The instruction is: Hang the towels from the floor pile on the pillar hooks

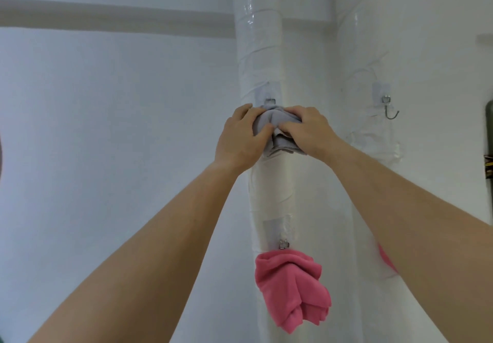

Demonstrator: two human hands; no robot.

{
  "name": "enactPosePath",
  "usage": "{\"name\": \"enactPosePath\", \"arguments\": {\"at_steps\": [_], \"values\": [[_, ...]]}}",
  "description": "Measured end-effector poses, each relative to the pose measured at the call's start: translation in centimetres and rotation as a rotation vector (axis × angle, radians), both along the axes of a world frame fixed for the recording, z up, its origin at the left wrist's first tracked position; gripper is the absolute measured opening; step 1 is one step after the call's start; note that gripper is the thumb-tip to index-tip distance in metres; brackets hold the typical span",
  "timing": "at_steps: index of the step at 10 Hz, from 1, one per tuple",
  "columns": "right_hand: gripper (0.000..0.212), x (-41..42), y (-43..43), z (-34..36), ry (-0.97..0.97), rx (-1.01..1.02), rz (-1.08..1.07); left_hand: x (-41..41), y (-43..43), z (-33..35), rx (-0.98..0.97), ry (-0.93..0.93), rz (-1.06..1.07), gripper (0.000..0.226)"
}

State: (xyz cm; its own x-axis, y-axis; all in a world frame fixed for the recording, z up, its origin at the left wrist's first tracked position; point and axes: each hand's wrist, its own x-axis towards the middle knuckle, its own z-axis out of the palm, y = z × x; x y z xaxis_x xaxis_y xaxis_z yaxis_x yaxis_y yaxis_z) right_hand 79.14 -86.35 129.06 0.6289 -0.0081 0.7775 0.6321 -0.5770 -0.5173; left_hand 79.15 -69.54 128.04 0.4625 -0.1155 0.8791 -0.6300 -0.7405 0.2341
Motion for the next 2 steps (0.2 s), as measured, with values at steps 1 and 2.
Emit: {"name": "enactPosePath", "arguments": {"at_steps": [1, 2], "values": [[0.052, -1.9, 0.1, 0.5, -0.022, -0.078, -0.129, -1.2, -0.1, 0.4, 0.033, 0.001, 0.023, 0.051], [0.055, -3.6, 0.2, 0.9, -0.043, -0.115, -0.233, -2.0, -0.1, 0.9, 0.045, -0.018, 0.061, 0.054]]}}
